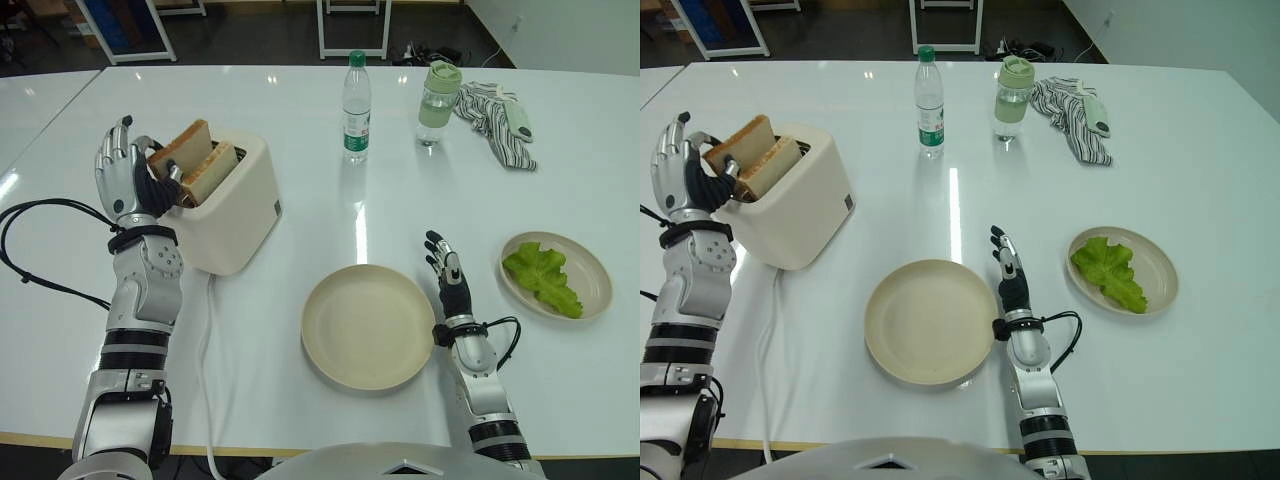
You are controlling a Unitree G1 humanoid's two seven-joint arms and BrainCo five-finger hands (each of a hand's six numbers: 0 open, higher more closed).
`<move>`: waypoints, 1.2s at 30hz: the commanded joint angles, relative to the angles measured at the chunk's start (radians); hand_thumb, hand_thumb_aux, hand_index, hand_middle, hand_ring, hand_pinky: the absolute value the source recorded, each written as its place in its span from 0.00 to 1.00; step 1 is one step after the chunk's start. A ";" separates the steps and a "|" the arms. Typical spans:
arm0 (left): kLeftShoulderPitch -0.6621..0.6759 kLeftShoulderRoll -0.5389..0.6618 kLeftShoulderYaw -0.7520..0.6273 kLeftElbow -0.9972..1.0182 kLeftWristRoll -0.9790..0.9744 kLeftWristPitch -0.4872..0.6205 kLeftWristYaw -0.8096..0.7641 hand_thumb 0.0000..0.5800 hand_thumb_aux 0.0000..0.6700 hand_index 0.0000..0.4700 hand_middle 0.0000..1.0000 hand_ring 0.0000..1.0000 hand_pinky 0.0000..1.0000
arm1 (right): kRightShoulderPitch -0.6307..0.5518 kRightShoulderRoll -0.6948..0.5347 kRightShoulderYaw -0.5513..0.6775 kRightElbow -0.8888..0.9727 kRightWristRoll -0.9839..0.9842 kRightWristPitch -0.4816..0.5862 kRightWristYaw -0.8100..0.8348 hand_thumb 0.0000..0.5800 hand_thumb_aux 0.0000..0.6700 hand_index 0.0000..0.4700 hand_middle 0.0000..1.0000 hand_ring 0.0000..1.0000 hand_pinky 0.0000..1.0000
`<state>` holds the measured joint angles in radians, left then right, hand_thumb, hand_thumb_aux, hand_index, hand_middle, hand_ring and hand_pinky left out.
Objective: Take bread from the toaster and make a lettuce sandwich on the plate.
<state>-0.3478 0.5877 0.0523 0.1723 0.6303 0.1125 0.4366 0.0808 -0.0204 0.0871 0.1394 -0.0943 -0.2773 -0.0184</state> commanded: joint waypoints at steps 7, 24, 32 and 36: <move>0.076 -0.026 0.114 -0.396 0.067 -0.302 0.306 1.00 1.00 1.00 1.00 1.00 1.00 | -0.001 0.008 0.000 0.015 -0.007 0.008 -0.008 0.00 0.00 0.00 0.00 0.00 0.00; 0.274 -0.417 -0.183 -0.567 -0.845 -0.267 -0.290 1.00 1.00 1.00 1.00 1.00 1.00 | -0.022 -0.019 -0.044 0.011 0.003 0.014 -0.014 0.00 0.00 0.00 0.00 0.00 0.00; 0.443 -0.498 -0.358 -0.462 -0.774 -0.168 -0.400 1.00 1.00 1.00 1.00 1.00 1.00 | -0.025 -0.078 -0.137 -0.025 0.029 0.035 -0.016 0.00 0.00 0.00 0.00 0.00 0.00; 0.523 -0.485 -0.396 -0.431 -0.706 -0.147 -0.431 1.00 1.00 1.00 1.00 1.00 1.00 | -0.027 -0.090 -0.160 -0.038 0.034 0.043 -0.011 0.00 0.00 0.00 0.00 0.00 0.00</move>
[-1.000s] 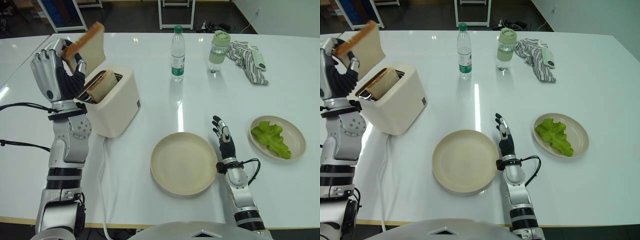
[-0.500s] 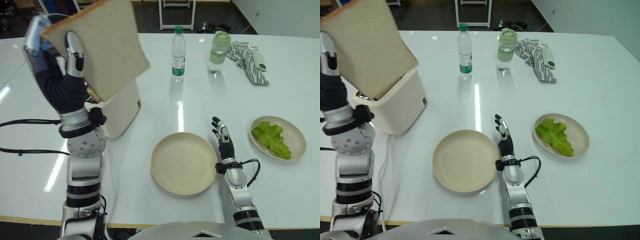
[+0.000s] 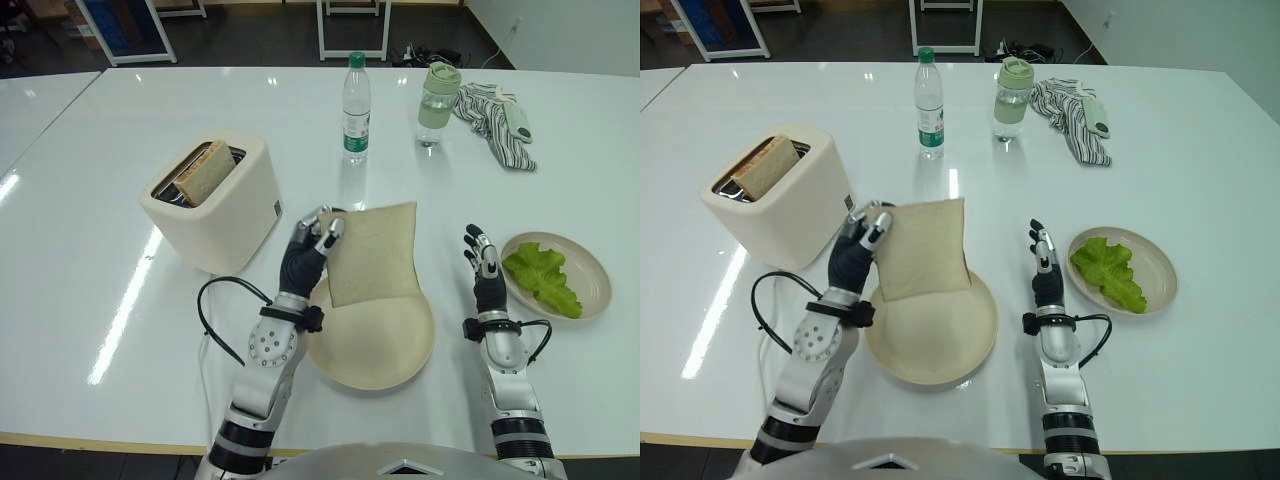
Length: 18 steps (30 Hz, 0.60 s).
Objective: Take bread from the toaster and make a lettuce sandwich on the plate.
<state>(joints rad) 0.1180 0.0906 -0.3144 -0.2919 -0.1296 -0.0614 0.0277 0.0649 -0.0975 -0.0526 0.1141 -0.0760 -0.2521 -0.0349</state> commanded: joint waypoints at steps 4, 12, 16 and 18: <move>0.096 0.029 -0.049 0.090 0.154 0.006 -0.028 1.00 1.00 1.00 1.00 1.00 1.00 | -0.013 -0.011 -0.022 -0.015 0.012 0.022 0.004 0.00 0.00 0.00 0.00 0.00 0.00; 0.076 0.055 -0.049 0.185 0.348 -0.025 -0.003 1.00 1.00 1.00 1.00 1.00 1.00 | -0.013 -0.010 -0.018 -0.018 0.010 0.023 0.006 0.00 0.00 0.00 0.00 0.00 0.00; 0.076 0.094 -0.071 0.183 0.480 -0.010 0.004 1.00 1.00 1.00 1.00 1.00 1.00 | -0.008 -0.012 -0.019 -0.028 0.011 0.027 0.008 0.00 0.00 0.00 0.00 0.00 0.00; 0.063 0.135 -0.094 0.189 0.614 0.001 0.029 0.27 0.15 0.15 0.78 0.78 0.78 | -0.004 -0.012 -0.020 -0.032 0.011 0.029 0.008 0.00 0.00 0.00 0.00 0.00 0.00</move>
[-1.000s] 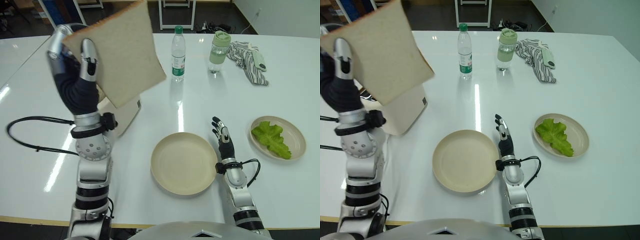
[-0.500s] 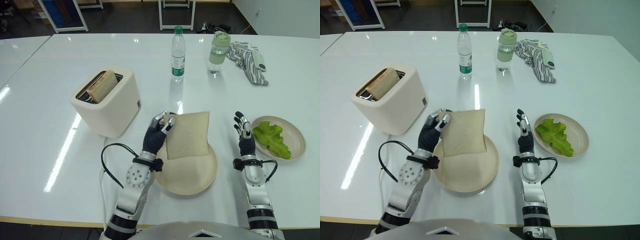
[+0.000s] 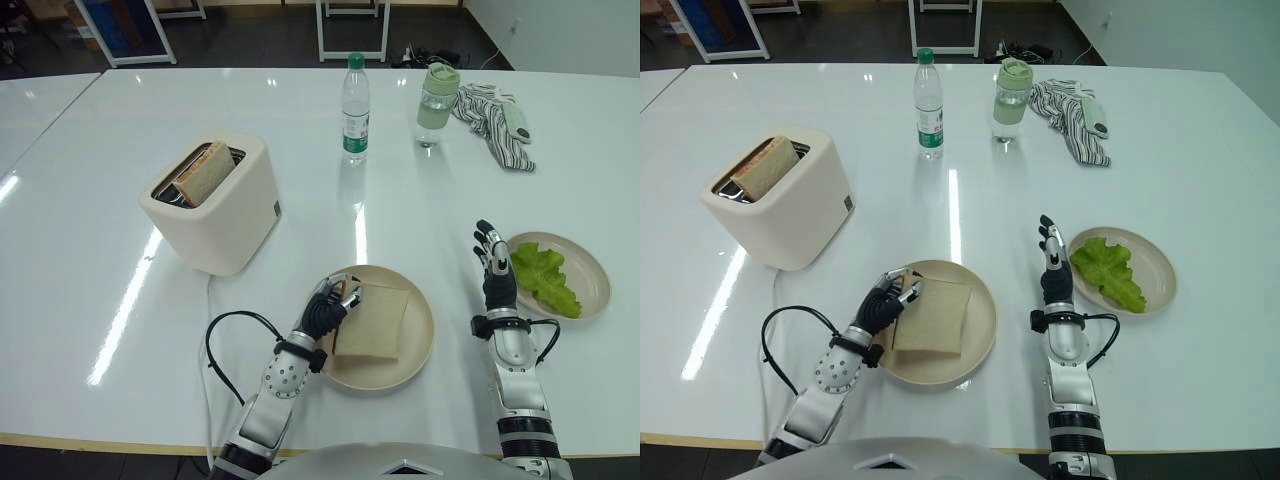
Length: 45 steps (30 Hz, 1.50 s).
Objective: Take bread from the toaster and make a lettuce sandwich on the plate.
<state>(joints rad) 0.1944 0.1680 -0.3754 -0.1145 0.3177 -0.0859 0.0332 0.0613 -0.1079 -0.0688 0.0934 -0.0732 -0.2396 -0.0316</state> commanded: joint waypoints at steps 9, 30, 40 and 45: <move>-0.021 0.125 -0.002 -0.112 0.571 0.135 0.173 0.00 0.00 0.00 0.00 0.00 0.00 | 0.000 0.001 0.000 -0.010 0.006 0.018 0.008 0.00 0.00 0.00 0.00 0.00 0.00; -0.016 -0.055 0.162 -0.054 -0.189 -0.197 0.098 0.00 0.00 0.00 0.00 0.00 0.00 | -0.008 -0.573 -0.121 0.129 -0.841 0.058 -0.399 0.00 0.00 0.00 0.00 0.00 0.00; -0.027 -0.088 0.162 -0.019 -0.164 -0.196 0.059 0.00 0.00 0.00 0.00 0.00 0.00 | -0.153 -0.681 0.146 0.602 -0.944 0.120 -0.484 0.00 0.00 0.00 0.00 0.00 0.00; -0.030 -0.092 0.162 -0.013 -0.152 -0.194 0.049 0.00 0.00 0.00 0.00 0.00 0.00 | -0.188 -0.695 0.223 0.668 -0.921 0.122 -0.488 0.00 0.00 0.00 0.00 0.00 0.00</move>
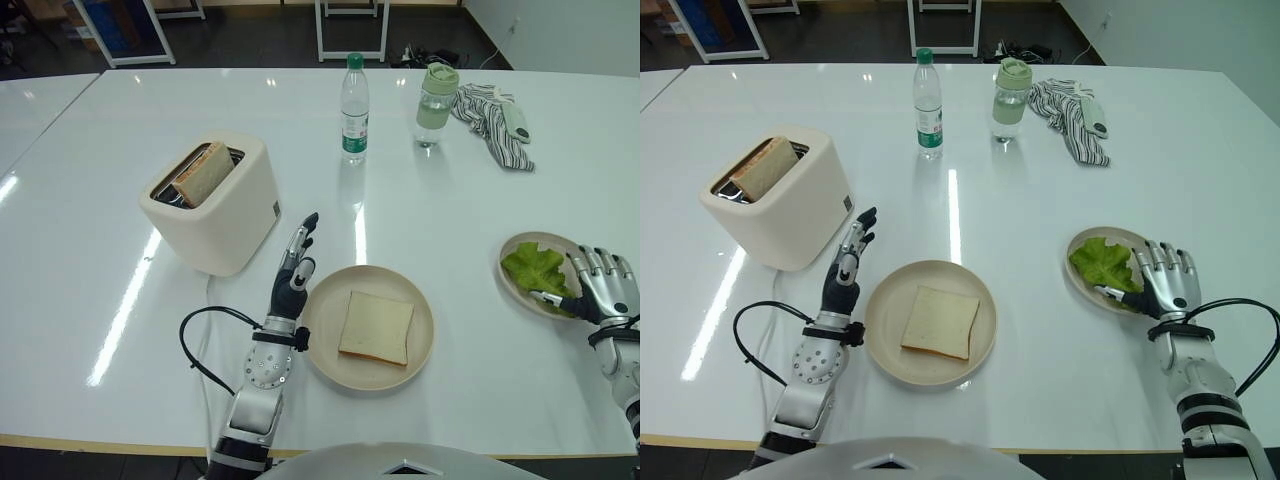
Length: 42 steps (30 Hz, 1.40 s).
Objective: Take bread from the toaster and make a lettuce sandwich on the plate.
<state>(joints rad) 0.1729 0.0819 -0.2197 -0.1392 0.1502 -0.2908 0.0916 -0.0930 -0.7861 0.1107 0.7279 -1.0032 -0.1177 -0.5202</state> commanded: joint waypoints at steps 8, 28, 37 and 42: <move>-0.006 -0.006 0.018 0.018 0.023 0.009 -0.018 0.00 0.00 0.00 0.00 0.00 0.00 | -0.041 -0.024 0.109 0.038 0.046 0.005 0.012 0.99 0.93 0.93 0.00 0.00 0.00; 0.009 -0.015 0.028 0.046 0.055 -0.020 -0.005 0.00 0.00 0.00 0.00 0.00 0.00 | 0.063 -0.089 0.020 -0.378 0.134 0.041 -0.015 1.00 1.00 1.00 0.00 0.00 0.00; -0.006 -0.033 0.045 0.084 0.024 -0.030 -0.023 0.00 0.00 0.00 0.00 0.00 0.00 | 0.059 0.105 0.149 -0.882 -0.005 0.045 0.080 1.00 1.00 1.00 0.00 0.00 0.00; -0.024 -0.031 0.062 0.107 -0.008 -0.028 -0.044 0.00 0.00 0.00 0.00 0.00 0.00 | 0.000 0.272 0.317 -0.886 -0.098 0.017 0.139 1.00 1.00 1.00 0.00 0.00 0.00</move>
<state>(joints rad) 0.1567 0.0520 -0.1676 -0.0495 0.1534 -0.3235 0.0556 -0.0715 -0.5528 0.3784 -0.1633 -1.0762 -0.0883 -0.4049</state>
